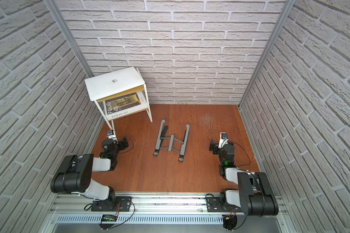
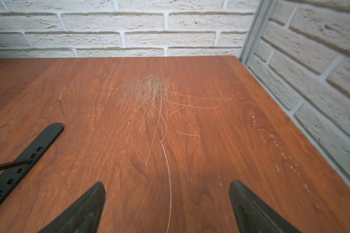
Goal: Close the laptop lid and set it aside
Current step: Reset both arms
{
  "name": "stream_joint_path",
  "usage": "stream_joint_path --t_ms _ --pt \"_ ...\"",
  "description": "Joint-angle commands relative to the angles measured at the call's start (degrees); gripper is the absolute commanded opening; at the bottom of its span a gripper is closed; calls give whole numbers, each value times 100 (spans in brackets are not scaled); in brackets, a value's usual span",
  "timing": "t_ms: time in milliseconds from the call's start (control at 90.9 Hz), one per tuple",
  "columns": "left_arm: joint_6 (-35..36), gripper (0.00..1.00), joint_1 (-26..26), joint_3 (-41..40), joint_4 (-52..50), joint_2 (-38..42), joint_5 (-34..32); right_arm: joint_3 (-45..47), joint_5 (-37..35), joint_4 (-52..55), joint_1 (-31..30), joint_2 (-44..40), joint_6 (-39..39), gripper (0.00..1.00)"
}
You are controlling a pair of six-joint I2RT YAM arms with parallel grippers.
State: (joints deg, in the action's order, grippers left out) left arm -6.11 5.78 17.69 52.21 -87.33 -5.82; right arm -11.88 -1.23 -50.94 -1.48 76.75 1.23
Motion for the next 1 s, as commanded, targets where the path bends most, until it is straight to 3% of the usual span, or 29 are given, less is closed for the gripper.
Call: stream_joint_path --t_ms 0,231,341,990 --pt "253 99 -197 302 69 -102 -74 -353 385 -542 13 389 -19 99" --pt "234 99 -124 480 -272 -129 86 -1306 126 471 3 1170 106 99" --pt "229 98 -113 495 -305 -126 113 -1236 -140 431 -17 1141 153 99" --pt "224 99 -100 498 -311 -126 127 -1270 -116 497 -8 1145 159 99"
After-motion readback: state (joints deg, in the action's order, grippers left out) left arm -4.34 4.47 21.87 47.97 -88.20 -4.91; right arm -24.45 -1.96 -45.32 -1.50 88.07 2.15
